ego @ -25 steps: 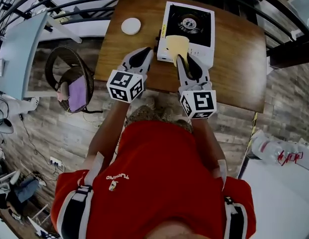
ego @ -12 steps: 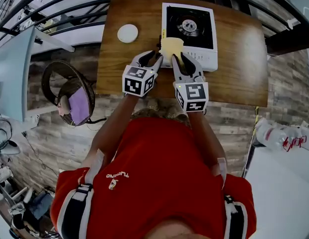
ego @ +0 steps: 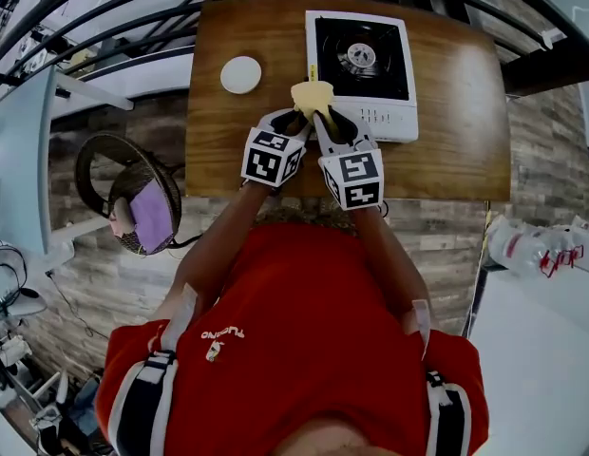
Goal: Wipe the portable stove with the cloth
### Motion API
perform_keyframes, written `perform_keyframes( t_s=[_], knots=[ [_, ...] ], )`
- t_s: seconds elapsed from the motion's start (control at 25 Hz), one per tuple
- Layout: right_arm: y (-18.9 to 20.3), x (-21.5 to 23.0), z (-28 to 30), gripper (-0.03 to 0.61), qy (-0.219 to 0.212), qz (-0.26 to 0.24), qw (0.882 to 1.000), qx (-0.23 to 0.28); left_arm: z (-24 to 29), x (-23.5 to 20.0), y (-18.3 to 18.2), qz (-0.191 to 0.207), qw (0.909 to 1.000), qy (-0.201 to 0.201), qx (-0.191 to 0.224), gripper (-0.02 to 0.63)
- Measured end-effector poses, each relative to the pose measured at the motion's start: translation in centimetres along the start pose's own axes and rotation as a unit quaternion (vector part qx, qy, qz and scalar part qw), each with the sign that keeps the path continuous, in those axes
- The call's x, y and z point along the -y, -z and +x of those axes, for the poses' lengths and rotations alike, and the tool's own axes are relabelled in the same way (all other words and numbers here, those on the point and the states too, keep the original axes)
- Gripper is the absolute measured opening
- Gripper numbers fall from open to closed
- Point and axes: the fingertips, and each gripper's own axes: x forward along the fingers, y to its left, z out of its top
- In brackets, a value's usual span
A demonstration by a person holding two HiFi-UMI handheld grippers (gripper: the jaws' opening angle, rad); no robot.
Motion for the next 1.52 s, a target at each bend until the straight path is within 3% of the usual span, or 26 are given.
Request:
perform_keyframes(
  t_s=[0.28, 0.68, 1.52],
  knots=[
    [1.7, 0.6, 1.3, 0.084, -0.015, -0.017, 0.998, -0.052, 0.4, 0.2, 0.0, -0.007, 0.9999, -0.010, -0.010, 0.127],
    [2.7, 2.7, 0.8, 0.083, -0.011, -0.022, 0.997, -0.079, 0.4, -0.1, 0.1, -0.013, 0.9994, -0.027, -0.017, 0.127],
    [6.3, 13.3, -7.4, 0.084, 0.103, 0.048, 0.989, -0.094, 0.3, 0.1, 0.0, -0.015, 0.9991, -0.033, -0.022, 0.127]
  ],
)
